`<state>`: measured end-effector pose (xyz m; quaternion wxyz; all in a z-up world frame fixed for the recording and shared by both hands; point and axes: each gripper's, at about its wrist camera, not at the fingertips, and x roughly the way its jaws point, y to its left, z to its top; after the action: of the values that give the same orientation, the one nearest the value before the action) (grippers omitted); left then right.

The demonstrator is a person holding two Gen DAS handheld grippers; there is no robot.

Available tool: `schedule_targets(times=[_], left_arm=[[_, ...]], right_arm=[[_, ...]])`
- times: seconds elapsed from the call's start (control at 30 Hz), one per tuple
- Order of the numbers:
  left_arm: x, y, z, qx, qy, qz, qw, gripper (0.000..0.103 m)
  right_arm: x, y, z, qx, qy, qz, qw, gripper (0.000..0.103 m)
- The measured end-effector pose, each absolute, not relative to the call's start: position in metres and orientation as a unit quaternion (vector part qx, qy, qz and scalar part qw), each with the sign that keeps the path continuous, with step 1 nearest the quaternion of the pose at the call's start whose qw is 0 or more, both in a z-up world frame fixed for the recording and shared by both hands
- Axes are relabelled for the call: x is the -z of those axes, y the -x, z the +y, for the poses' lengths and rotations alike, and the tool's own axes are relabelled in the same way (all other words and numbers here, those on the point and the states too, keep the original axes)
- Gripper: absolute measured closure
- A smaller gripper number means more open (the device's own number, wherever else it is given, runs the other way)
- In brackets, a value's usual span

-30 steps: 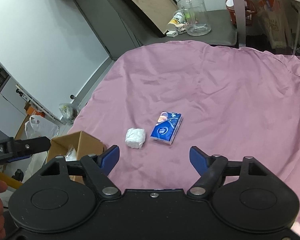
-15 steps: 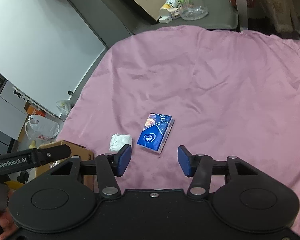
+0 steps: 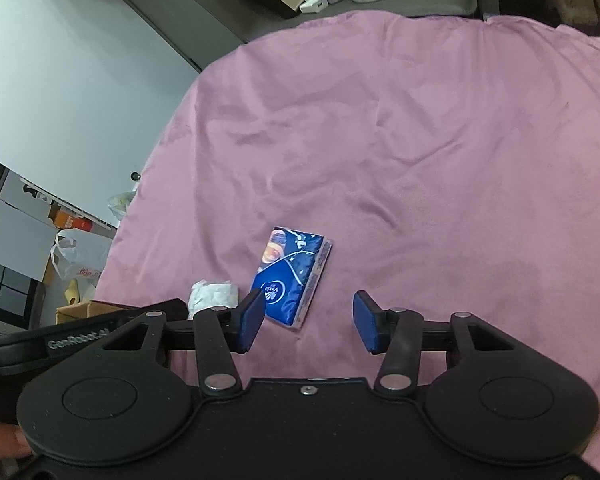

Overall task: Organize soft objects
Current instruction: 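Grasp the white tissue ball with left gripper while right gripper grasps the blue tissue pack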

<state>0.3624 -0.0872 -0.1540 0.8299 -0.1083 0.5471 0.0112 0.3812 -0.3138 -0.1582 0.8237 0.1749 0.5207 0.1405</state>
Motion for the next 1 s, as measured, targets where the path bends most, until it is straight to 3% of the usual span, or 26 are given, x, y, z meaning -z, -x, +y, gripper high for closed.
schedule_targets(times=[0.13, 0.37, 0.5, 0.67, 0.73, 1.0], left_arm=[[0.169, -0.371, -0.088, -0.013, 0.108, 0.557, 0.823, 0.051], [0.195, -0.382, -0.086, -0.011, 0.120, 0.577, 0.808, 0.064], [0.195, -0.383, -0.088, -0.006, 0.121, 0.577, 0.807, 0.065], [0.172, -0.384, -0.078, -0.014, 0.119, 0.557, 0.822, 0.065], [0.163, -0.384, -0.072, -0.017, 0.116, 0.548, 0.828, 0.065], [0.139, -0.382, -0.055, -0.025, 0.125, 0.527, 0.840, 0.065]], right_arm=[[0.167, -0.390, -0.310, -0.142, -0.175, 0.530, 0.817, 0.054], [0.175, -0.402, -0.299, -0.148, -0.175, 0.541, 0.809, 0.054], [0.180, -0.408, -0.293, -0.149, -0.177, 0.546, 0.805, 0.052], [0.183, -0.414, -0.280, -0.136, -0.160, 0.549, 0.809, 0.043], [0.182, -0.413, -0.274, -0.134, -0.153, 0.546, 0.813, 0.033], [0.184, -0.413, -0.245, -0.100, -0.083, 0.547, 0.827, 0.027]])
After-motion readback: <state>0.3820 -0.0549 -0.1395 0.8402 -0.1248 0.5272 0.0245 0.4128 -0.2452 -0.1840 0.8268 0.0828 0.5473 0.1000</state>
